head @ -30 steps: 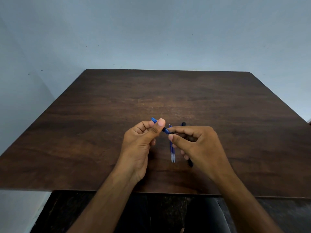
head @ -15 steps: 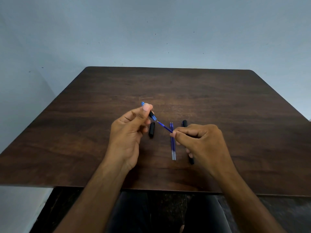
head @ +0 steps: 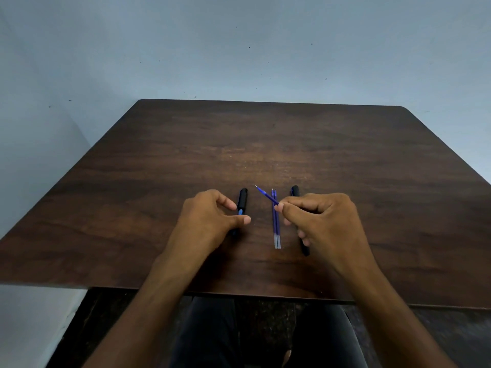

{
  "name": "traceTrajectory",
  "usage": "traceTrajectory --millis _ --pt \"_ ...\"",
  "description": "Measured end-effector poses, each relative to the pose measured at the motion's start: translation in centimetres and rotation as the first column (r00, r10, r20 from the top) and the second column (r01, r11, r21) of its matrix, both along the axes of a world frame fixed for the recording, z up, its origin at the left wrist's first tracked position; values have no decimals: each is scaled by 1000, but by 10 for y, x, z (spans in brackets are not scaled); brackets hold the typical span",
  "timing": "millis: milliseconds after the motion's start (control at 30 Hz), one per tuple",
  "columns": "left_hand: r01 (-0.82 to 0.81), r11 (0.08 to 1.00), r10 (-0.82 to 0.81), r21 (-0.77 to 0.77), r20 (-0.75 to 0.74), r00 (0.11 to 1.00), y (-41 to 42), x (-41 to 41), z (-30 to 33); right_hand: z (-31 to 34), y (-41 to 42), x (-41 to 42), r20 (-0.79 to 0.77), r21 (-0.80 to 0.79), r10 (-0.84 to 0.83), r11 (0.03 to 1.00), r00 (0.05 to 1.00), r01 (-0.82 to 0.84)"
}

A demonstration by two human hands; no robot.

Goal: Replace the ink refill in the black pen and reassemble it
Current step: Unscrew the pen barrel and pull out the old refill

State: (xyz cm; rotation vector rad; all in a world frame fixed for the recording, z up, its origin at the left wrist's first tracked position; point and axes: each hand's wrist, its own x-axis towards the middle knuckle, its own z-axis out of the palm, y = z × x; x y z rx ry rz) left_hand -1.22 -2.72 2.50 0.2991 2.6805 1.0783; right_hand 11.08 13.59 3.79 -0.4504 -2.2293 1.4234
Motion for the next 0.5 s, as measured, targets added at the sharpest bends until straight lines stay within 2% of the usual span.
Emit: traceTrajectory --millis 267,500 --pt "-2 985 -8 -173 -60 998 14 6 -3 -2 3 2 3 -2 -8 1000 1000 8" --pt "-9 984 -2 -181 -59 998 15 10 0 -2 2 1 -4 -16 -17 1000 1000 17"
